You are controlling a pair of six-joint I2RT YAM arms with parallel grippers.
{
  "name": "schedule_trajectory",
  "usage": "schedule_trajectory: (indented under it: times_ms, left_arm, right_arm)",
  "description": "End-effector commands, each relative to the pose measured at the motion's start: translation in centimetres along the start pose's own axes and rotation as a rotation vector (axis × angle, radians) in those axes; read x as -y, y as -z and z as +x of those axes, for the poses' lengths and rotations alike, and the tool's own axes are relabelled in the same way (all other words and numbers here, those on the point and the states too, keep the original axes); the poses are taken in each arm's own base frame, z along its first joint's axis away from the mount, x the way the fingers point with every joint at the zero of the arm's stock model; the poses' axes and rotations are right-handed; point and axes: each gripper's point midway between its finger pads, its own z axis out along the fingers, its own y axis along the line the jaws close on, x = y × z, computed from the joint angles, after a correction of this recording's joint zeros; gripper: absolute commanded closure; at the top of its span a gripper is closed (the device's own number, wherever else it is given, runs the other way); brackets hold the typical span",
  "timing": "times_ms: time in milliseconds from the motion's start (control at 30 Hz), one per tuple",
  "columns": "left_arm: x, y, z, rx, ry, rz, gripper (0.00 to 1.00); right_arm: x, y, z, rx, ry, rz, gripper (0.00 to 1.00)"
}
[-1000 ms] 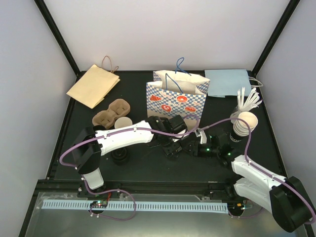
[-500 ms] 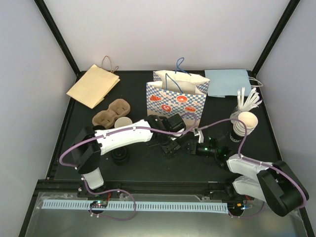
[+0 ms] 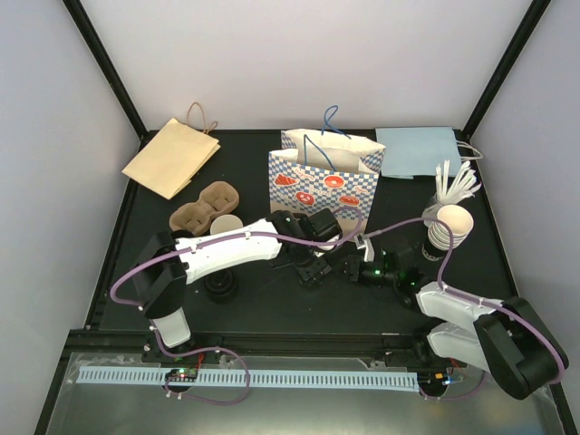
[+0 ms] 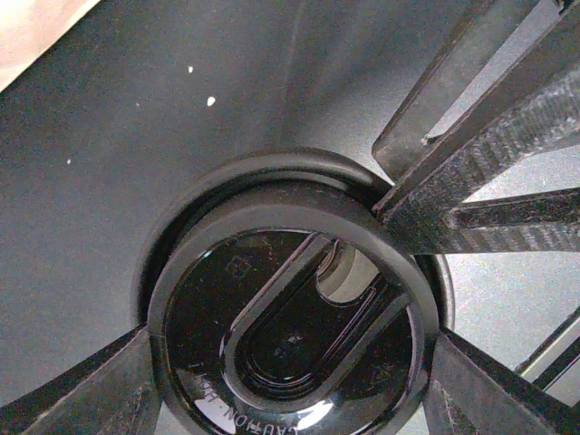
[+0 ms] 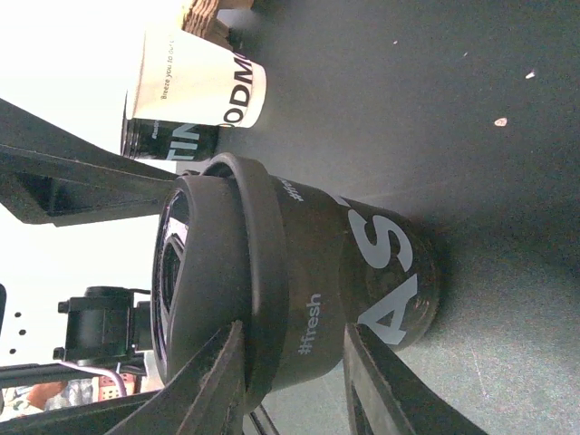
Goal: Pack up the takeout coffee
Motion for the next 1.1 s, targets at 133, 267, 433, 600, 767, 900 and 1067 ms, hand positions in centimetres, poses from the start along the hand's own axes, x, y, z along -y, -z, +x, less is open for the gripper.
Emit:
schedule_trajectory:
  times_ms: [133,267,433,600,767,900,1067]
  left_arm:
    - [1.0,-5.7,6.6,-0.271,0.002,0.039,0.4]
    - [1.3,-6.1,7.5,-0.288,0.009,0.06,0.4]
    - [1.3,-6.7,8.3,-0.306,0.014,0.068,0.4]
    - [1.2,-7.0,8.6,-0.319,0.02,0.073,0.4]
    - [0.8,-6.4,8.6,-0.31,0.022,0.057,0.4]
    - [0.6,-6.0,8.1,-0.3,0.02,0.047,0.4]
    - [0.7,-5.7,7.6,-0.293,0.014,0.051,0.4]
  right_arm:
    - [12.3,2.7,11.2,-0.296,-0.257,0.581,0.68]
    - [12.2,2.6,12.5,-0.337,-0.286,0.567,0.68]
    - [12.7,3.1,14.0,-0.374,-0.332,0.569,0.7]
    - [11.3,2.6,12.3,-0.388,-0.255,0.571,0.72]
    - [5.7,2.7,6.1,-0.208,-0.038,0.489,0.67]
    - [1.4,3.2,3.4,-0.116,0.065,0.376,0.6]
    - [-1.5,2.4,3.0,-0.123,0.098,0.241,0.63]
